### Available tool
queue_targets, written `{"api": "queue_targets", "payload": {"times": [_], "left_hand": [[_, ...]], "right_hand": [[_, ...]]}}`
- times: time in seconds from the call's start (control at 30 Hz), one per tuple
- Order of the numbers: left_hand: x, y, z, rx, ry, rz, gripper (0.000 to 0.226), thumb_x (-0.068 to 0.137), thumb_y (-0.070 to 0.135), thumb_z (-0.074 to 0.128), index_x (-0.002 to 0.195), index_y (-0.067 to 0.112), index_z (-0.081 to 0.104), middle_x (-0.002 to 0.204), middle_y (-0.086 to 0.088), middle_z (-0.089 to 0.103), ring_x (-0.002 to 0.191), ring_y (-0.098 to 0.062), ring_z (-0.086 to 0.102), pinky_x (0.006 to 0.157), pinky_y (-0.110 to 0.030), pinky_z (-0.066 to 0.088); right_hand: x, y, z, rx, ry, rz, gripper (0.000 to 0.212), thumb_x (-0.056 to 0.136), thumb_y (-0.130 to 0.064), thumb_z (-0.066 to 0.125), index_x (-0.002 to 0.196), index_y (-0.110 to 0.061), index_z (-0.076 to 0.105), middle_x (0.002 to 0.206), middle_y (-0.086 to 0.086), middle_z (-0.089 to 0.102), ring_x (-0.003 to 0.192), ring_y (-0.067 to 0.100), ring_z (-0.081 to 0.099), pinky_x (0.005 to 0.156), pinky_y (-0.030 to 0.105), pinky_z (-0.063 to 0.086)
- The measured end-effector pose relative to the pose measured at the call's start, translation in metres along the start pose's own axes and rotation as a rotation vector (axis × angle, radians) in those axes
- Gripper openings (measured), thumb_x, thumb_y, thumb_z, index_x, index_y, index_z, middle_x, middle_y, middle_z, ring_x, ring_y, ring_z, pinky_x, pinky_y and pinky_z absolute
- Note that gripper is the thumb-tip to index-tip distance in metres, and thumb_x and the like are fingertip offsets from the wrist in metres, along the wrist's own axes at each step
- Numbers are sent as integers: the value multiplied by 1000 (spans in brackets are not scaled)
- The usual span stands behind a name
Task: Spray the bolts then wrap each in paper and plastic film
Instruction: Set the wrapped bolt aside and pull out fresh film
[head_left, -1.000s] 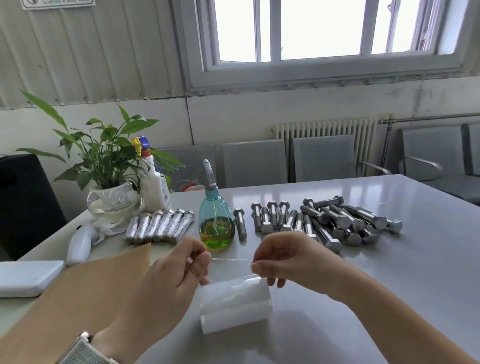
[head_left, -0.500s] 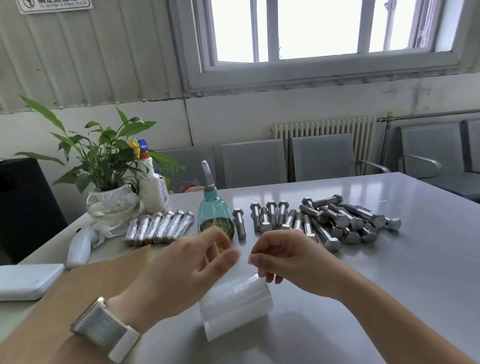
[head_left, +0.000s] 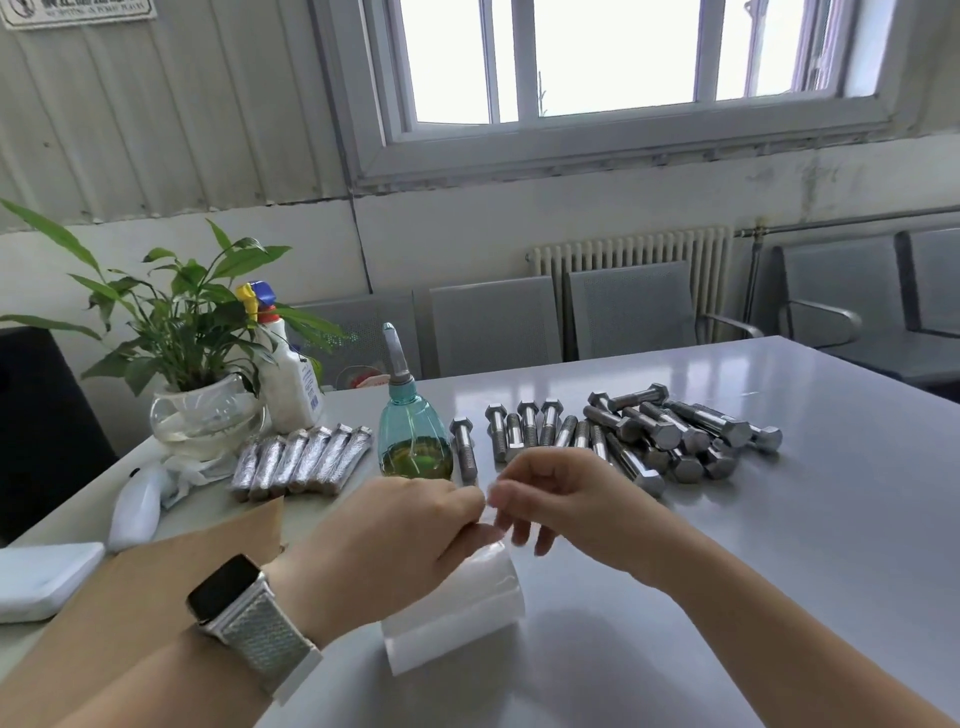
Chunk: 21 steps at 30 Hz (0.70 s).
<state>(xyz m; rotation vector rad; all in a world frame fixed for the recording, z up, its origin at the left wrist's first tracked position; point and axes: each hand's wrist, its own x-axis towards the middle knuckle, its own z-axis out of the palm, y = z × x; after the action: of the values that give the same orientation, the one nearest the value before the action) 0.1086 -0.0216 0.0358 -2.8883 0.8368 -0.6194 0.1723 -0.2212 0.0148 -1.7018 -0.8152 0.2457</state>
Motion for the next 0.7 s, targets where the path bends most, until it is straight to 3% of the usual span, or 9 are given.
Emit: {"api": "queue_targets", "payload": {"times": [0.07, 0.17, 0.33, 0.43, 0.5, 0.57, 0.63, 0.7], "left_hand": [[0, 0, -2, 44, 42, 43, 30, 97, 49, 28, 77, 28, 33, 64, 9, 54, 52, -14, 55, 48, -24, 35], [0, -3, -2, 60, 101, 33, 27, 98, 43, 31, 76, 27, 32, 53, 6, 51, 43, -16, 52, 40, -27, 41], [-2, -9, 11, 120, 232, -47, 34, 95, 40, 37, 71, 20, 48, 43, 2, 47, 33, -16, 47, 35, -23, 33], [-6, -11, 21, 96, 269, -158, 39, 97, 46, 33, 71, 20, 47, 42, 2, 48, 34, -18, 49, 37, -23, 34], [-7, -10, 26, -34, 281, -311, 43, 99, 56, 25, 73, 26, 41, 46, 3, 55, 42, -16, 55, 44, -29, 44], [-11, -11, 32, -246, 301, -483, 46, 95, 60, 25, 71, 24, 42, 49, 4, 59, 48, -8, 56, 52, -32, 48], [-14, -10, 37, -502, 383, -644, 45, 92, 56, 32, 70, 21, 49, 50, 6, 60, 47, -7, 54, 52, -31, 44], [-15, -3, 43, -661, 526, -783, 45, 92, 51, 37, 69, 16, 53, 51, 3, 58, 48, -9, 53, 51, -29, 38]], "right_hand": [[1, 9, -7, -49, -44, 105, 17, 95, -16, 63, 103, -30, 69, 96, -8, 71, 81, 11, 63, 72, 30, 55], [-3, 21, -7, -291, -275, 202, 60, 83, -12, 70, 133, -41, 52, 119, -17, 60, 84, -2, 60, 78, 21, 53], [-3, 21, -1, -399, -395, 210, 96, 70, -25, 88, 143, -53, 32, 114, -28, 48, 75, -13, 55, 71, 5, 43], [-3, 23, 14, -488, -341, 162, 95, 66, -30, 91, 138, -52, 33, 103, -28, 48, 80, -5, 55, 78, 11, 47], [-4, 24, 22, -475, -294, 129, 85, 66, -25, 89, 132, -44, 37, 95, -24, 53, 75, -6, 53, 76, 13, 46], [-5, 23, 21, -285, -251, 146, 75, 67, -20, 86, 127, -32, 44, 101, -11, 61, 80, 0, 57, 80, 21, 50], [-7, 19, 22, 63, -185, 171, 66, 64, -24, 84, 122, -21, 52, 108, 9, 67, 91, 12, 63, 84, 31, 51], [-6, 14, 34, 234, -94, 185, 69, 62, -41, 82, 119, -16, 53, 104, 6, 68, 92, 15, 64, 83, 36, 48]]}}
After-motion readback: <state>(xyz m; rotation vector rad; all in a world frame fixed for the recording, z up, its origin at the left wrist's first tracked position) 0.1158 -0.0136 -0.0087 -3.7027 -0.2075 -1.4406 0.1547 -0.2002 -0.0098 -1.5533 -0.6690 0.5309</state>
